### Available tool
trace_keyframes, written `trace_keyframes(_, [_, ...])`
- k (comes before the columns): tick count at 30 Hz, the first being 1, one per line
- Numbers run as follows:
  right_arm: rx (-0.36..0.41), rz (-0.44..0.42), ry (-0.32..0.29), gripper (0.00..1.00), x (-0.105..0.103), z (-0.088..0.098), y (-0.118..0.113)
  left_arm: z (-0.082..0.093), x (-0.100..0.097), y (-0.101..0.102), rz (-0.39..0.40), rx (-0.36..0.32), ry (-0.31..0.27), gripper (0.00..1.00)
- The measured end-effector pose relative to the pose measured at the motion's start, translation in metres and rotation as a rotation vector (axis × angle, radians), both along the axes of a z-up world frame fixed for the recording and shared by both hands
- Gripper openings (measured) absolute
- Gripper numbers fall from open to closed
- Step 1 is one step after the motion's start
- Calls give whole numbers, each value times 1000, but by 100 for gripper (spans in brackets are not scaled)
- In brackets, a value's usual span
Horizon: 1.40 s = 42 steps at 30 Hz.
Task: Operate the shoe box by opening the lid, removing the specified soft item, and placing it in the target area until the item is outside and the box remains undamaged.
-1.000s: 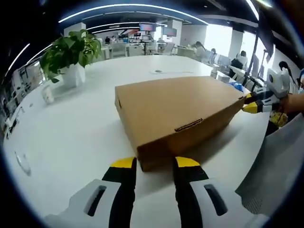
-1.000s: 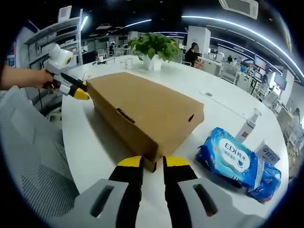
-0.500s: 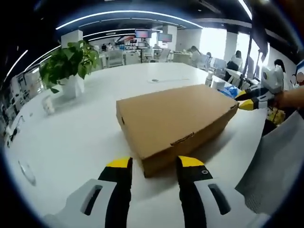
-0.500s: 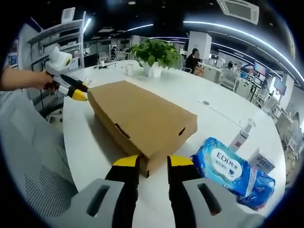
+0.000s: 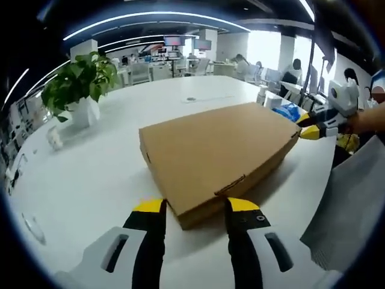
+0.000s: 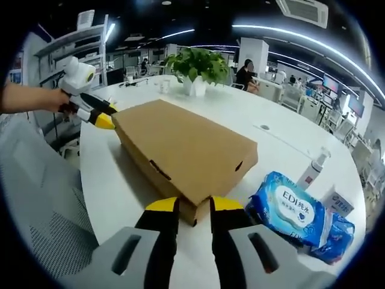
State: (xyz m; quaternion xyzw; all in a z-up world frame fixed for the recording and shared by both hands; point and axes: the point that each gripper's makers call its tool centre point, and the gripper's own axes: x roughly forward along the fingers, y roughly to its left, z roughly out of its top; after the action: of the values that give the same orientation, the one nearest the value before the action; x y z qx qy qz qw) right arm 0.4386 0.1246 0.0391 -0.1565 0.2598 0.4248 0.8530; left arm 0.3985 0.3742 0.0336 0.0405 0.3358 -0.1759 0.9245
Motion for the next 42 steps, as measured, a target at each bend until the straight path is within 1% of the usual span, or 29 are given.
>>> trace_keyframes(3, [5, -12, 9, 18, 1, -2, 0, -1, 2, 0, 3, 4, -2, 40])
trace_keyframes(4, [8, -17, 13, 18, 1, -2, 0, -2, 4, 0, 6, 1, 3, 40])
trace_keyframes(5, [7, -15, 11, 18, 2, -2, 0, -5, 4, -1, 13, -9, 21, 41])
trace_keyframes(7, [4, -12, 8, 18, 4, -2, 1, -6, 6, -1, 9, -2, 17, 41])
trace_keyframes(19, [-1, -25, 15, 18, 38, -2, 0, -5, 41, -1, 2, -2, 32, 41])
trace_keyframes(28, [-5, -37, 20, 18, 62, -2, -1, -6, 68, -3, -13, -15, 58, 42])
trace_keyframes(37, [2, -64, 30, 19, 81, -3, -3, -7, 87, -4, -15, -20, 63, 42])
trace_keyframes(42, [3, -67, 31, 19, 85, -3, -3, -7, 91, -5, -17, -19, 66, 42])
